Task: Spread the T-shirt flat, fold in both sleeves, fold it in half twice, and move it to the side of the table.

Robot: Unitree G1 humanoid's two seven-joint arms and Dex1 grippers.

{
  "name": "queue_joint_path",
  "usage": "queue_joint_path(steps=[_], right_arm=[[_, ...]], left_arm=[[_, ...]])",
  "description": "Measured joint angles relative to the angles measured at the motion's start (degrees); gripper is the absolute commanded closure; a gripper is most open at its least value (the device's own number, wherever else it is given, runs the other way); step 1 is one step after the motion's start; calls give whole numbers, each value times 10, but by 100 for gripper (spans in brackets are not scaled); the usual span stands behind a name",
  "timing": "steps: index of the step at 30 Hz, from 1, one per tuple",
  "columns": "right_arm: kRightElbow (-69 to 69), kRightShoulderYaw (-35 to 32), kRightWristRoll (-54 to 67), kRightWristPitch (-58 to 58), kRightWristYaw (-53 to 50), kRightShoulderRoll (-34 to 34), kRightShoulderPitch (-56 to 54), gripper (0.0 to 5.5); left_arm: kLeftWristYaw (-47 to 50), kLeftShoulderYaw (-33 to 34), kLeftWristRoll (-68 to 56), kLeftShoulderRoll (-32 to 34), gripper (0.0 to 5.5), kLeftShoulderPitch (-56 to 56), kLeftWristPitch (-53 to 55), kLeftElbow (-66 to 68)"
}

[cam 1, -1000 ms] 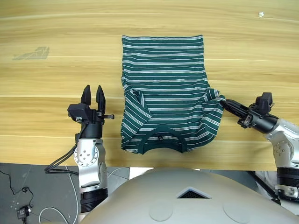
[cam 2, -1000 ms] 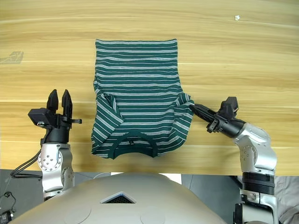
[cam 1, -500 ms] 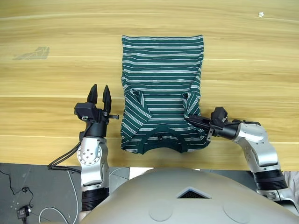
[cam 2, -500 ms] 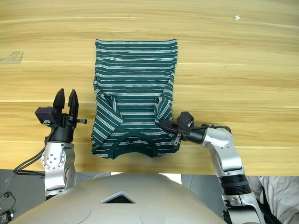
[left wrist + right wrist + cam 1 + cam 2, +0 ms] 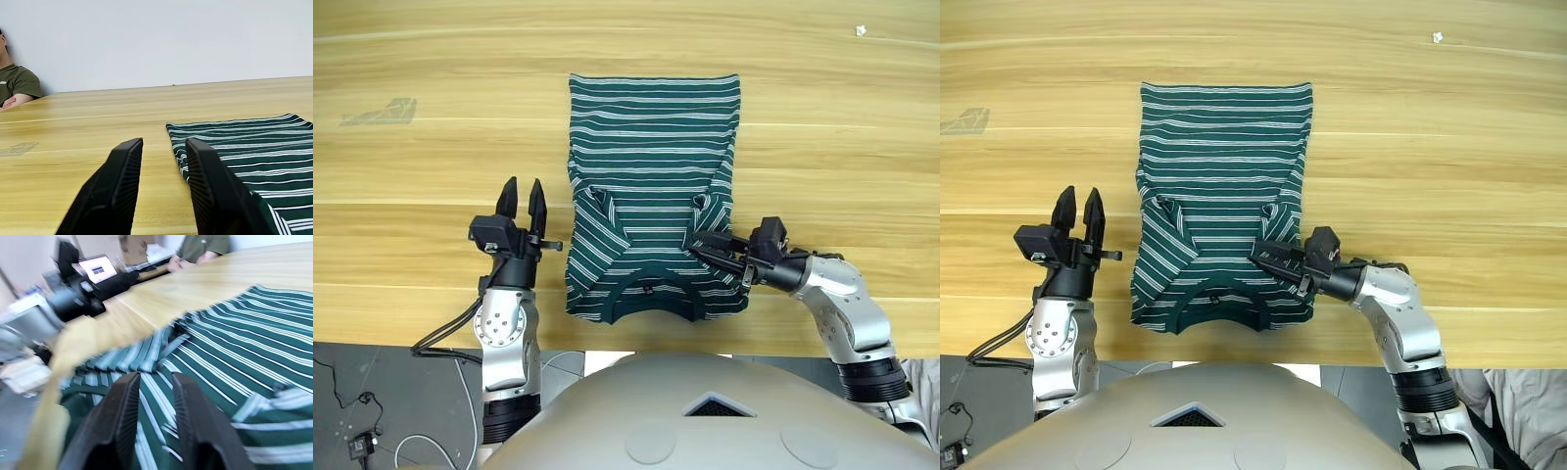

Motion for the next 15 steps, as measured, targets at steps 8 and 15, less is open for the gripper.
queue_joint_path(steps=[8,15], right_arm=[[-4,-48,17,-9,-4,-13,4,365],[82,-167,-126,-252,-93,-33,-42,299]], left_arm=[[-6,0,0,1,387,-1,1,4],[-57,41,69,116,309,6,-36,-22]])
